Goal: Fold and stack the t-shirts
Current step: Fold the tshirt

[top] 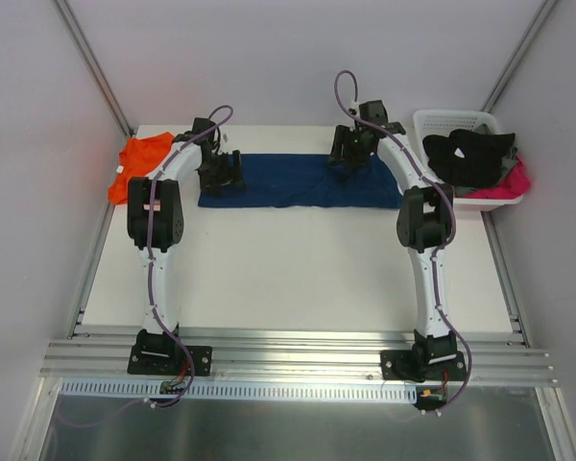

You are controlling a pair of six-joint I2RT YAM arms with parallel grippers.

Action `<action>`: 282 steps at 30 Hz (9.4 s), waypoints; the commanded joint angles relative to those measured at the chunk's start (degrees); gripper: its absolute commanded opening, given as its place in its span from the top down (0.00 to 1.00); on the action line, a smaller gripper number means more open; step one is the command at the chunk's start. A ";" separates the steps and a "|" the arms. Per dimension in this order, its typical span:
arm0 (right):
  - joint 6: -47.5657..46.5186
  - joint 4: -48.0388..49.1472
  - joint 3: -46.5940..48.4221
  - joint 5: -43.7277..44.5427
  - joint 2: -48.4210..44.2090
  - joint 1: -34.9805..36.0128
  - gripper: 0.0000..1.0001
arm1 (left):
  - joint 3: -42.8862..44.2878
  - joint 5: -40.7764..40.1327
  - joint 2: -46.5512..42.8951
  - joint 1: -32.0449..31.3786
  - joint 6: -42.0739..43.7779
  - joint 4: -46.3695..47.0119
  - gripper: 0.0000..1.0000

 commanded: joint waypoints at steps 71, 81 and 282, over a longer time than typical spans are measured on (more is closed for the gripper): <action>-6.44 -2.76 -18.32 3.75 -20.53 -3.05 0.36 | -0.97 -3.04 -11.05 -0.49 4.70 -3.46 0.11; -2.93 -3.72 -22.47 -1.26 -15.71 -3.41 0.36 | 15.54 -4.53 4.15 -0.13 9.98 -3.38 0.10; -1.17 -1.09 -17.28 -0.56 -19.83 2.92 0.33 | -3.34 -20.01 -8.93 0.48 16.22 -26.93 0.24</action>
